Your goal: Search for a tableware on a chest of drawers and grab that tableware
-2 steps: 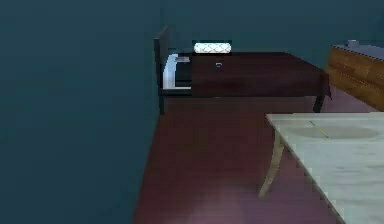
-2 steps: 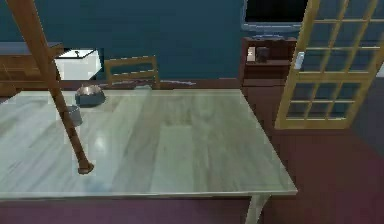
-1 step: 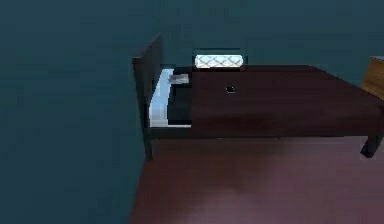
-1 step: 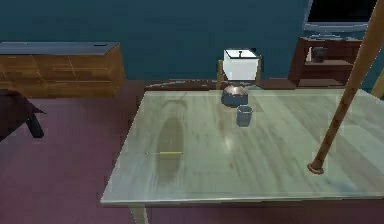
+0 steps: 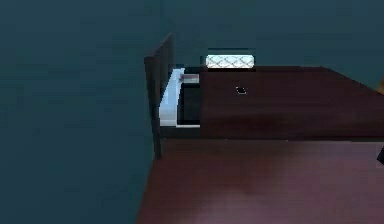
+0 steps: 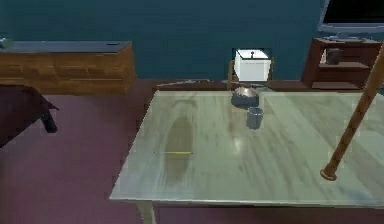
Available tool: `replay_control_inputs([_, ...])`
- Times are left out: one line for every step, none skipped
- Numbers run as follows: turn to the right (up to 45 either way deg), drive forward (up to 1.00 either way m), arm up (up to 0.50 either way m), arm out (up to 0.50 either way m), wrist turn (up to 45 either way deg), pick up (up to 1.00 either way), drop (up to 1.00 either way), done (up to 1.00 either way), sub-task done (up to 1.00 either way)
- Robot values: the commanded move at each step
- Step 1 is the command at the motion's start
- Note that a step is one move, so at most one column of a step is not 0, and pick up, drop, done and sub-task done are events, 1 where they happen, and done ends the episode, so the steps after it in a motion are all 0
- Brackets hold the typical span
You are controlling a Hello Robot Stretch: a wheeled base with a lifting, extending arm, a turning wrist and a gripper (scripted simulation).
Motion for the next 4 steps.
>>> replay_control_inputs([0.0, 0.5, 0.0, 0.0, 0.0, 0.0, 0.0, 0.0, 0.0])
replay_control_inputs([45.0, 0.0, 0.0, 0.0, 0.0, 0.0, 0.0, 0.0, 0.0])
replay_control_inputs([18.0, 0.0, 0.0, 0.0, 0.0, 0.0, 0.0, 0.0, 0.0])
replay_control_inputs([0.0, 0.4, 0.0, 0.0, 0.0, 0.0, 0.0, 0.0, 0.0])
